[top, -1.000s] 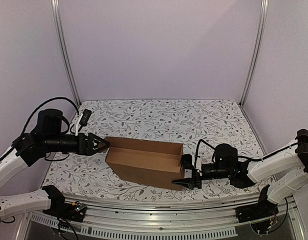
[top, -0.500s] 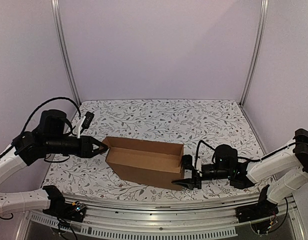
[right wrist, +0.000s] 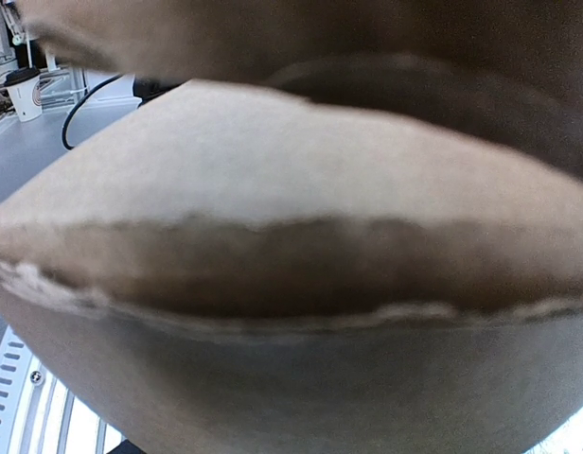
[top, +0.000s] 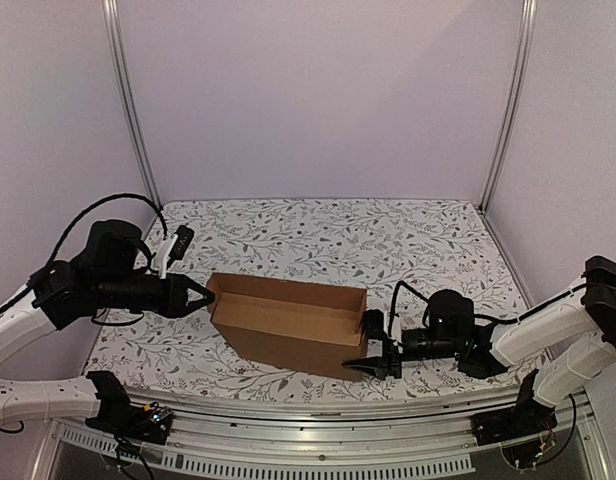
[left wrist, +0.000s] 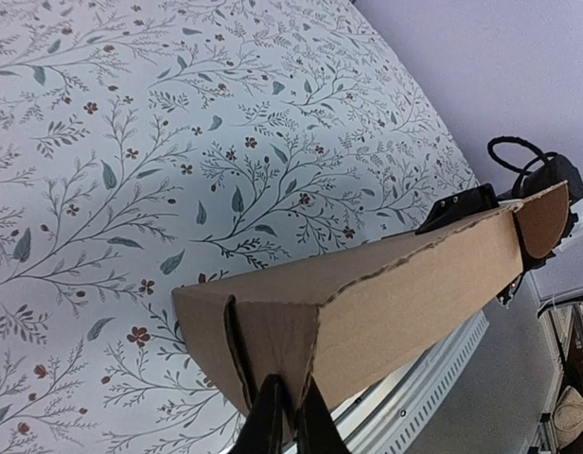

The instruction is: Fold the paper box

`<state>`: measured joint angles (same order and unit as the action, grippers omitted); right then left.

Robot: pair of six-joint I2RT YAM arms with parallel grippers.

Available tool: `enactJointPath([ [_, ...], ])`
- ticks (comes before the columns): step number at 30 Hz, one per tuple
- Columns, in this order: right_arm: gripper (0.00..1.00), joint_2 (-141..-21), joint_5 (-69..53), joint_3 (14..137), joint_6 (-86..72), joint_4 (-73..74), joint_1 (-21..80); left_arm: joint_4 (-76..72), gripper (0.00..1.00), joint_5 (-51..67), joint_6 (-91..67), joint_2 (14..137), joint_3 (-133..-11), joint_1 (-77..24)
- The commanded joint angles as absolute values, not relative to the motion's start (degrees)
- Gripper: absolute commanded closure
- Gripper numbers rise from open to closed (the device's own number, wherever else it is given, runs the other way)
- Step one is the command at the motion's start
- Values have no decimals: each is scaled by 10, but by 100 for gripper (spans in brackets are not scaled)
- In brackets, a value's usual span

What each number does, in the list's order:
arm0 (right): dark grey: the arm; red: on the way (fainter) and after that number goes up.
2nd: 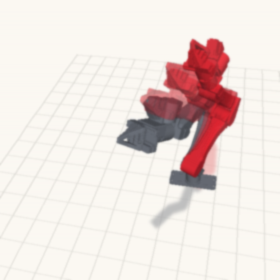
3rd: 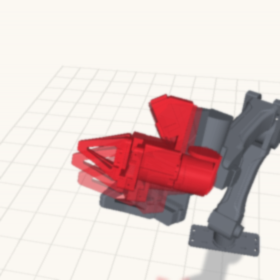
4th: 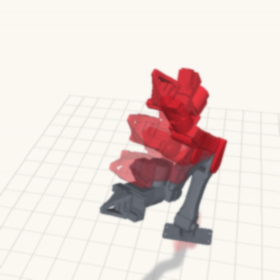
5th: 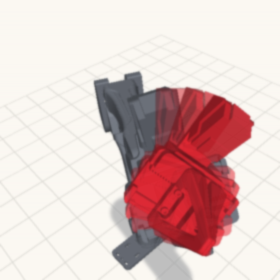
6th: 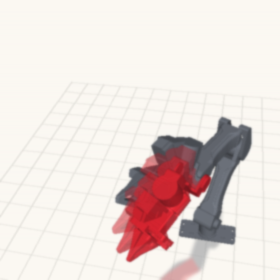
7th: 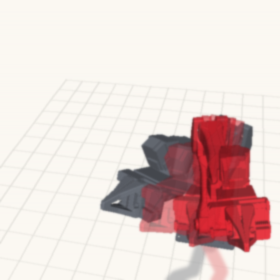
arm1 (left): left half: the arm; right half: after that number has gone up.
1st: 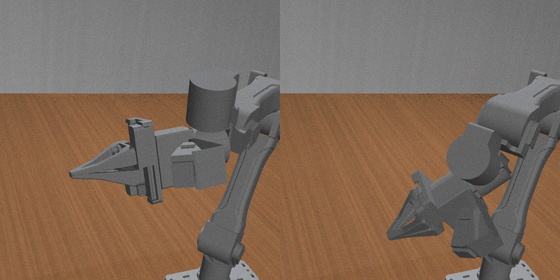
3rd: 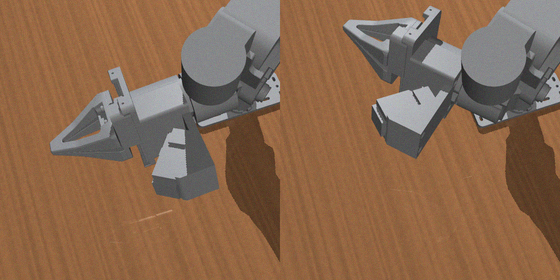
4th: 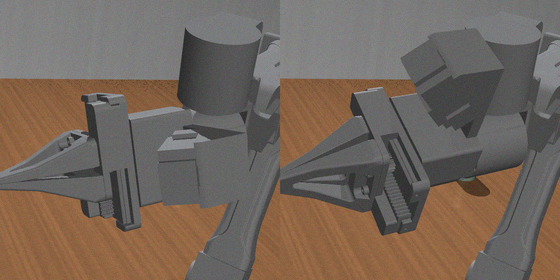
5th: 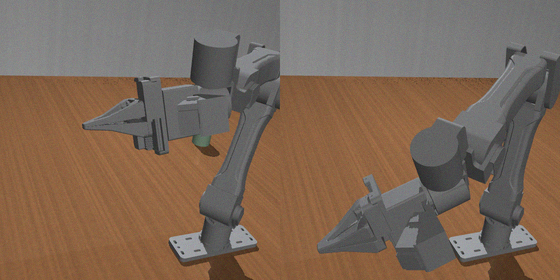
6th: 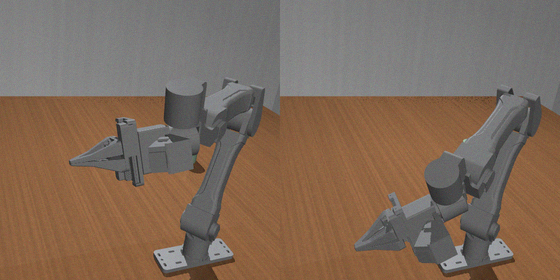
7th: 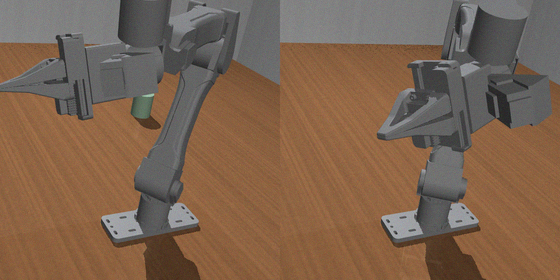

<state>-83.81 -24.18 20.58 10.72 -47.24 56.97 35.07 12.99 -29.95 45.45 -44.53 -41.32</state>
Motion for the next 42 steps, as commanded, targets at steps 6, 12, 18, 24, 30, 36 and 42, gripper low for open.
enactJointPath([
  [6,71,-852,-236,197,102,-462,566,370,100,80,-284,456,-443,-431],
  [12,71,-853,-236,197,99,-463,567,368,100,64,-282,461,-439,-438],
  [18,72,-854,-232,195,94,-467,567,346,100,58,-297,461,-424,-449],
  [24,72,-857,-230,194,90,-474,567,325,100,41,-316,460,-403,-467],
  [30,72,-863,-230,193,87,-481,567,325,100,14,-319,454,-394,-485],
  [36,71,-869,-222,189,78,-492,567,319,100,2,-331,457,-381,-505],
  [42,64,-870,-206,189,67,-500,566,310,100,-22,-341,468,-375,-526],
])
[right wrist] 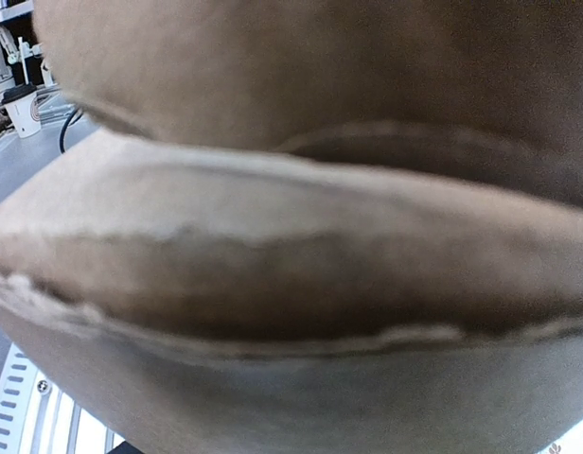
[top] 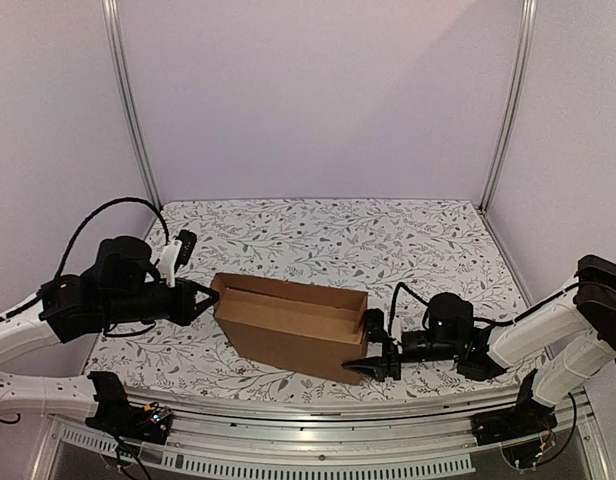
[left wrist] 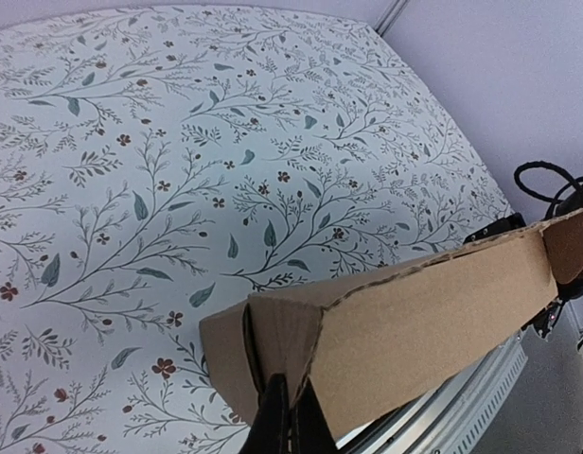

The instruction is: Fold the paper box

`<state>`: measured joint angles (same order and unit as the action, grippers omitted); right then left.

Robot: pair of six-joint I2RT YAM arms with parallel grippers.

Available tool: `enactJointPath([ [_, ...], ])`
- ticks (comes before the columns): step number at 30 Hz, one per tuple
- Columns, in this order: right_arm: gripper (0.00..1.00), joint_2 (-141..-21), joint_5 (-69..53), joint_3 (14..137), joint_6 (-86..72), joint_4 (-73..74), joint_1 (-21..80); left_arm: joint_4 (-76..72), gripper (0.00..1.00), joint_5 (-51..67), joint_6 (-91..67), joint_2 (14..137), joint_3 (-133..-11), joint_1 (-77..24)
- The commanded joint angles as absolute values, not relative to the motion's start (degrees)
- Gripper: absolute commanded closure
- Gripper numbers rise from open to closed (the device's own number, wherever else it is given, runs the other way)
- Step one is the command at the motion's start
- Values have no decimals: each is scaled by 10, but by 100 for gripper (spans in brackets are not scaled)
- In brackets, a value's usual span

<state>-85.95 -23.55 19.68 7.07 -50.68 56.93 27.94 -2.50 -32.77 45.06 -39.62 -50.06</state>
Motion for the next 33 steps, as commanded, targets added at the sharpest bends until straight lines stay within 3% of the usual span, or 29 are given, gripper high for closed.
enactJointPath([
  [1,62,-870,-203,189,67,-500,567,308,100,-23,-343,470,-375,-528],
  [13,32,-847,-158,183,52,-505,567,310,100,-45,-341,498,-390,-550],
  [16,19,-828,-142,177,53,-505,567,310,100,-49,-340,503,-392,-550],
  [17,6,-820,-136,174,54,-505,567,310,100,-50,-340,506,-393,-550],
  [18,2,-814,-130,171,54,-505,566,310,100,-50,-340,508,-394,-551],
  [25,1,-744,-96,155,53,-467,566,321,100,-68,-350,524,-405,-553],
  [33,1,-587,-70,166,25,-275,567,322,100,-84,-385,535,-411,-555],
])
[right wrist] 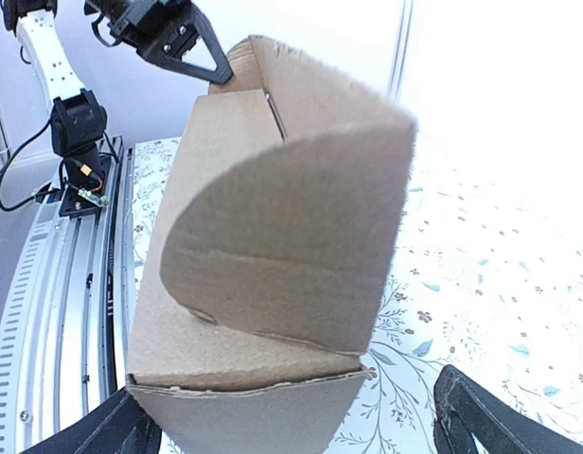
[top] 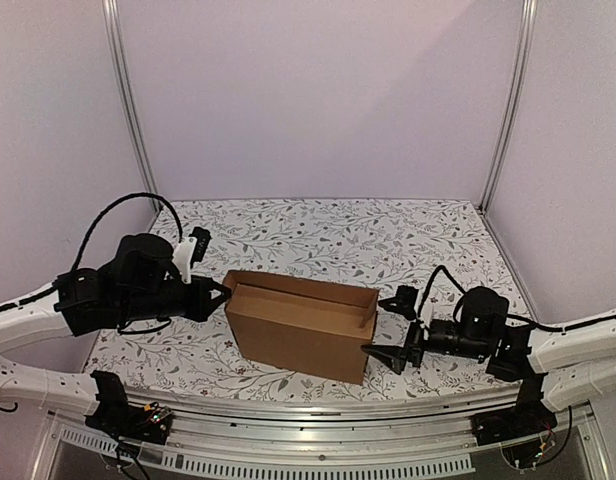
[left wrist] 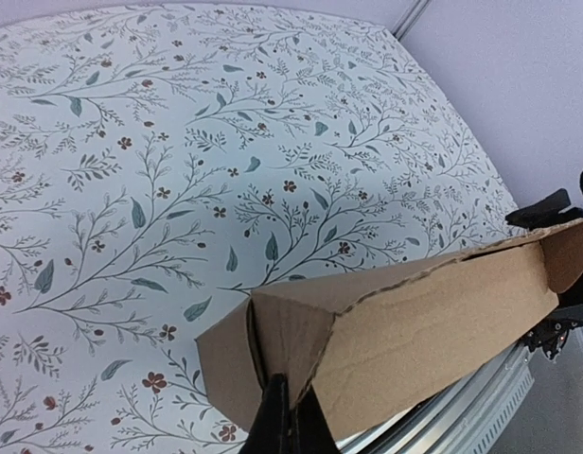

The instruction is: Fold the paper box

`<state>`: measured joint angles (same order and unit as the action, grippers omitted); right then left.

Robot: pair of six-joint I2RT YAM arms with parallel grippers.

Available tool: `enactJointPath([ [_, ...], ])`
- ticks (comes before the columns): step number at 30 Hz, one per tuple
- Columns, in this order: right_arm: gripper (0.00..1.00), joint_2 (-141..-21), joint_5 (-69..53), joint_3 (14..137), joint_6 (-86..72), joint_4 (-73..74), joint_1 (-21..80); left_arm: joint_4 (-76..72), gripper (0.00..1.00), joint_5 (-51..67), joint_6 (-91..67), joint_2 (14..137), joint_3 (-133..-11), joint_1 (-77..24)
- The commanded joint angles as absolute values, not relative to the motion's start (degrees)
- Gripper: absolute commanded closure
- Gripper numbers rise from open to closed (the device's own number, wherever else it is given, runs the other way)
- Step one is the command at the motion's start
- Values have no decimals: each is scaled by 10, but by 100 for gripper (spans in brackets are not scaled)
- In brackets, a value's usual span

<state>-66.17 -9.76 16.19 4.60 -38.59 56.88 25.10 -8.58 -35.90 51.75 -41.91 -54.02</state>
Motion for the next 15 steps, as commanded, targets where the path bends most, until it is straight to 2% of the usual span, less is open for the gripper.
enactJointPath([
  [1,1,-561,-42,168,14,-250,567,323,100,-86,-388,535,-412,-555],
  [4,1,-487,89,199,-85,-134,567,325,100,-95,-398,539,-415,-556],
  [9,1,-396,81,264,-124,29,566,342,100,-122,-434,547,-425,-563],
  [15,1,-425,150,373,-179,135,616,368,100,-172,-484,555,-443,-580],
])
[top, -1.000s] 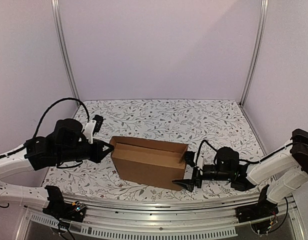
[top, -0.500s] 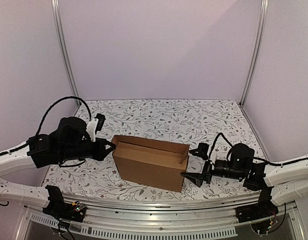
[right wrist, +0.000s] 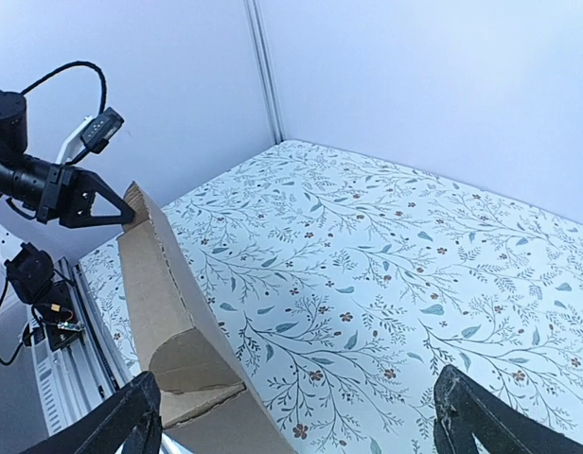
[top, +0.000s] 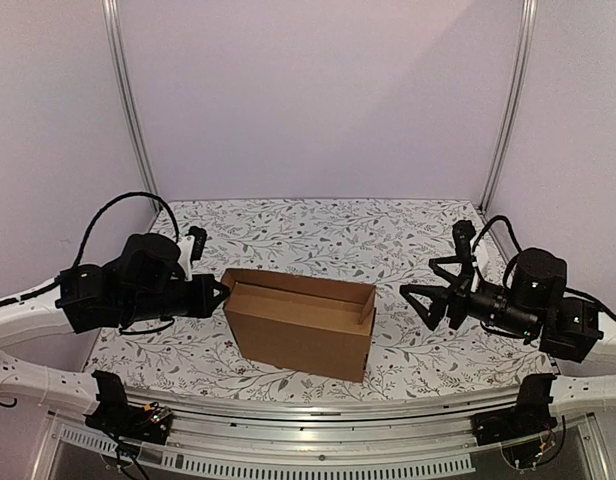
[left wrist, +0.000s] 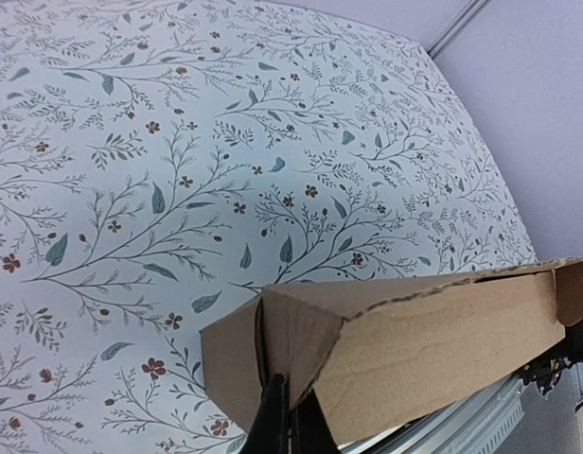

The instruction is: Fold the paper box

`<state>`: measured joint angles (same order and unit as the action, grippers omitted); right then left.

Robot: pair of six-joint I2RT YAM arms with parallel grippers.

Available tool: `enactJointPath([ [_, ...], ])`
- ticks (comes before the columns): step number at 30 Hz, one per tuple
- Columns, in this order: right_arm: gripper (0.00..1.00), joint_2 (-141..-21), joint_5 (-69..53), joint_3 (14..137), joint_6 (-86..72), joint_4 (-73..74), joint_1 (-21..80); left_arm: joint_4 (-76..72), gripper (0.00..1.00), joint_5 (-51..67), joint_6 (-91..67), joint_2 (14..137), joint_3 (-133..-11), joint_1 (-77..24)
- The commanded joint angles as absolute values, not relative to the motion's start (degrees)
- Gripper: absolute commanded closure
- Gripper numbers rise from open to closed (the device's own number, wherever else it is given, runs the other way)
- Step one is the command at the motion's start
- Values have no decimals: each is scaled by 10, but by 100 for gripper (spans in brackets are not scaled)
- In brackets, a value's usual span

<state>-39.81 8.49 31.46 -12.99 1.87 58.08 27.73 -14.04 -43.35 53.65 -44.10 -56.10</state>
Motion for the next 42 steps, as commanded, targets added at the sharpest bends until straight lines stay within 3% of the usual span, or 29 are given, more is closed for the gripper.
enactJointPath([
  [1,1,-444,167,392,-181,141,633,372,100,-178,-491,559,-446,-583],
  [7,1,-557,288,522,-220,227,702,380,100,-204,-526,571,-458,-605],
  [16,5,-666,373,598,-341,282,733,384,100,-239,-556,566,-466,-624],
  [35,47,-776,418,685,-394,333,751,402,100,-293,-592,571,-477,-649],
  [42,56,-781,417,686,-397,340,752,403,100,-300,-592,570,-478,-650],
])
